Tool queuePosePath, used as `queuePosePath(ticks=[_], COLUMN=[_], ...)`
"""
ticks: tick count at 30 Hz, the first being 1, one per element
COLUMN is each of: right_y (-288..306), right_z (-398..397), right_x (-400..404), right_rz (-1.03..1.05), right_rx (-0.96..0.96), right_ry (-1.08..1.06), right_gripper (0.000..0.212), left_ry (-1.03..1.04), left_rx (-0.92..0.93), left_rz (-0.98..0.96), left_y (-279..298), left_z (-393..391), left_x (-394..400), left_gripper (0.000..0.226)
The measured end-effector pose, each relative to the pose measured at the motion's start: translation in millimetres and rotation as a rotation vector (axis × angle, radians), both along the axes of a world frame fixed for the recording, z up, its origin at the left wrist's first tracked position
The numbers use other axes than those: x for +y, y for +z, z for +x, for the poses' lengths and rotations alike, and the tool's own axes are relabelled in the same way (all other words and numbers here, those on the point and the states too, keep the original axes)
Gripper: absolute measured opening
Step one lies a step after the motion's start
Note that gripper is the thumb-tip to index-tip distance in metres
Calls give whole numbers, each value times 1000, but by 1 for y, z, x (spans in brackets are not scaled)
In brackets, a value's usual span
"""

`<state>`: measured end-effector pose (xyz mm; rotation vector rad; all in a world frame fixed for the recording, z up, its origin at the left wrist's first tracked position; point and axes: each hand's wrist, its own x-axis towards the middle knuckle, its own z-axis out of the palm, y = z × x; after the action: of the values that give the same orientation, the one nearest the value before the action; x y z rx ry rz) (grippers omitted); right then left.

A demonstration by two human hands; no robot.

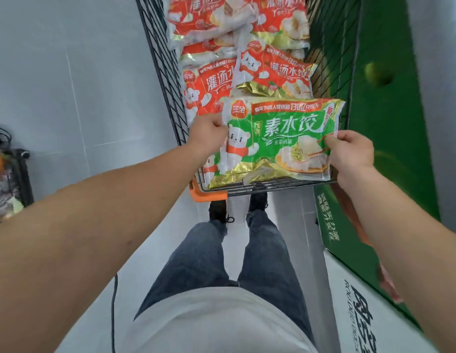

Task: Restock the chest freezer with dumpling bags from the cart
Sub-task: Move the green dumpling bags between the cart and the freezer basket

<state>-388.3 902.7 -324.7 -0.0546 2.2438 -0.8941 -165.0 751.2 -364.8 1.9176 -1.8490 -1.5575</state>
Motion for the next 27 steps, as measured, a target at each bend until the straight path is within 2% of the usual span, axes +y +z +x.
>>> queuePosePath(ticks=[9,11,14,18,22,27], right_y=[79,81,94,112,118,124], right_z=[3,1,-10,-28,-54,-102], right_x=[89,104,145,206,270,352], right_rz=[-185,-196,-228,-296,-312,-309], right_rx=[0,-24,-18,25,49,93], right_ry=[-359,-400,-507,-639,-729,-800], right_gripper=[8,7,7,16,12,11], left_ry=[-202,-245,-358,-520,-619,-706], left_rx=[147,167,182,208,213,224], left_rz=[-102,-103,-86,-93,-112,-119], left_y=[91,103,126,149,162,165], left_z=[-48,-59,-91,-149,-210,-295], left_x=[10,13,35,79,131,209], left_gripper=[15,11,18,18,20,11])
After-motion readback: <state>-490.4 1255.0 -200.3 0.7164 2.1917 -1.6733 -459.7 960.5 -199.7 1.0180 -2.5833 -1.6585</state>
